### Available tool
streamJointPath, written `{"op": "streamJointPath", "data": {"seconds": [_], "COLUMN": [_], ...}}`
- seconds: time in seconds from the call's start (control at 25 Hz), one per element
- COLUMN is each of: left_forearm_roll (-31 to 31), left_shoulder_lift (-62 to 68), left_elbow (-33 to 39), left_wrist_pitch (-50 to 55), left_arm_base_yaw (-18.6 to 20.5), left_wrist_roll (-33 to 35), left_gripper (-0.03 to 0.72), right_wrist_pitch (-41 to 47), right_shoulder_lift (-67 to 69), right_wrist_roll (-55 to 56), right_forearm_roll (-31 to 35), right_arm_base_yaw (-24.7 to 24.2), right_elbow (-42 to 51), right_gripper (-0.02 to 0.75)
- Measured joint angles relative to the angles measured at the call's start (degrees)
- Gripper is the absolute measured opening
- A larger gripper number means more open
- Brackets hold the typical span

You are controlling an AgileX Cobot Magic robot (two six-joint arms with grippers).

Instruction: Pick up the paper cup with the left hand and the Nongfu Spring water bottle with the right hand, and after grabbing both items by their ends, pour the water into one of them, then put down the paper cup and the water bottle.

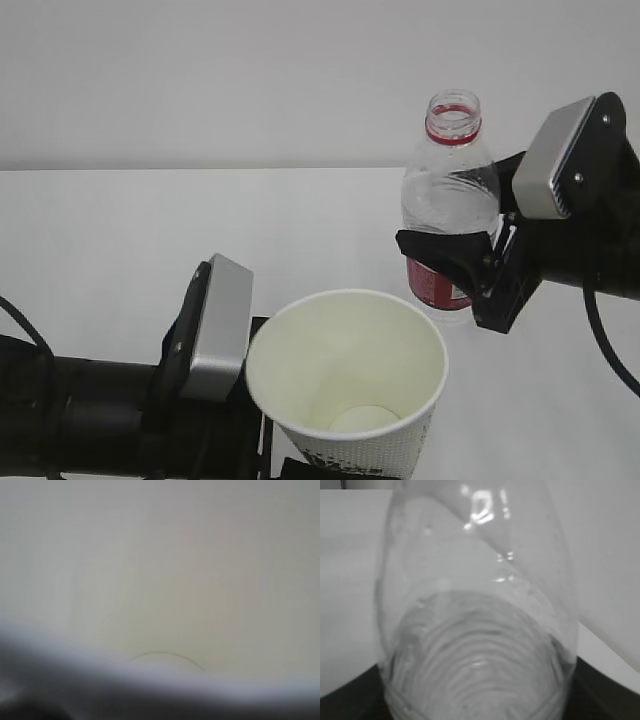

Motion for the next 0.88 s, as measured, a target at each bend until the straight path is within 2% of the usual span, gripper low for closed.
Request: {"op": "streamJointPath", "data": {"seconds": [0.4, 0.64, 0.88], "left_forearm_roll": [-0.2, -3.3, -4.4], "left_shoulder_lift": [0.0, 0.0, 0.0], "left_elbow": [0.0, 0.0, 0.0], "left_wrist_pitch": [2.0, 2.0, 2.1], "left_arm_base_yaw": [0.0, 0.0, 0.0], "left_wrist_roll": [-0.4, -0.4, -0.4], "left_gripper": [0.516, 0.516, 0.516], "right_wrist_pitch": [0.0, 0.0, 0.0], "right_shoulder_lift": [0.0, 0.0, 0.0], "right_wrist_roll": [-0.4, -0.9, -1.8], "right_forearm_roll": [-4.7, -8.7, -10.0], "right_arm_base_yaw": [0.1, 0.1, 0.1], "right_elbow": [-5.3, -7.2, -8.9], "right_gripper": [0.519, 0.519, 0.519]}}
